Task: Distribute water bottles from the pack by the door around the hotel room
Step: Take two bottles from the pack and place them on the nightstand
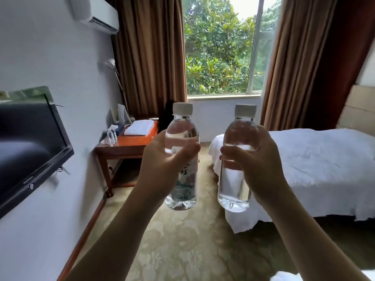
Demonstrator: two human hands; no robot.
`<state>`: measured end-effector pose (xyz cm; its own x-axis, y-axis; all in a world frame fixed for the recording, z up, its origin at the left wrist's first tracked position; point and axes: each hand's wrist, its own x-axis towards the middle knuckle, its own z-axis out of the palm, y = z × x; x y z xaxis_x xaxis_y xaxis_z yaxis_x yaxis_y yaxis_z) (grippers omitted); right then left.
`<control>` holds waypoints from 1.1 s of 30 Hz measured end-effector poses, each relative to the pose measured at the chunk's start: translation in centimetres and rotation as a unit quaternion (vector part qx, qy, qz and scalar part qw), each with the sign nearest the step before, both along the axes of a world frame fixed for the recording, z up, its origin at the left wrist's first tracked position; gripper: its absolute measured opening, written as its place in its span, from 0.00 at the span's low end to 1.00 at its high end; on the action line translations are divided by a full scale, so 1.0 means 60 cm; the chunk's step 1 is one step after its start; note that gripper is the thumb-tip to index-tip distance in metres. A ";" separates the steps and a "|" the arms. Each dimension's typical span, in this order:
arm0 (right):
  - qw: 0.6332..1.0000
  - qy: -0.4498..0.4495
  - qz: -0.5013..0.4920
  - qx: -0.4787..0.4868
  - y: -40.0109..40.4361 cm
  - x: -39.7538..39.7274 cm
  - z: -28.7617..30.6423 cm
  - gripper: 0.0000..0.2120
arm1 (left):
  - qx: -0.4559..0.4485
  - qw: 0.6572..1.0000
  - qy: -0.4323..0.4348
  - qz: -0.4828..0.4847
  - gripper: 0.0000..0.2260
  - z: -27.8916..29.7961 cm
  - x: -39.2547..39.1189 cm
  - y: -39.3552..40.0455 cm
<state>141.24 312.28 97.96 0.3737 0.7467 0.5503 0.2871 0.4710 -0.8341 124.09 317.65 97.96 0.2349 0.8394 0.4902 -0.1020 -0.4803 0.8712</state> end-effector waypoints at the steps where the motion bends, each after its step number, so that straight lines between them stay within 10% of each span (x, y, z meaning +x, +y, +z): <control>1: 1.000 -0.007 0.002 -0.002 0.031 0.010 0.001 0.24 | -0.001 1.000 -0.002 0.000 0.23 -0.003 0.010 0.033; 17: 0.962 -0.025 -0.268 -0.037 0.455 0.243 -0.019 0.14 | -0.005 0.970 0.024 -0.243 0.22 -0.020 0.328 0.584; 33: 0.860 0.067 -0.507 -0.004 0.385 0.624 -0.015 0.22 | -0.027 0.847 0.011 -0.530 0.20 -0.037 0.860 0.571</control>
<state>178.68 335.40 97.04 0.8942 0.0039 0.4477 0.4474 0.0302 -0.8938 175.68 351.89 95.76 0.8797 0.1715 0.4436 -0.4347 -0.0882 0.8962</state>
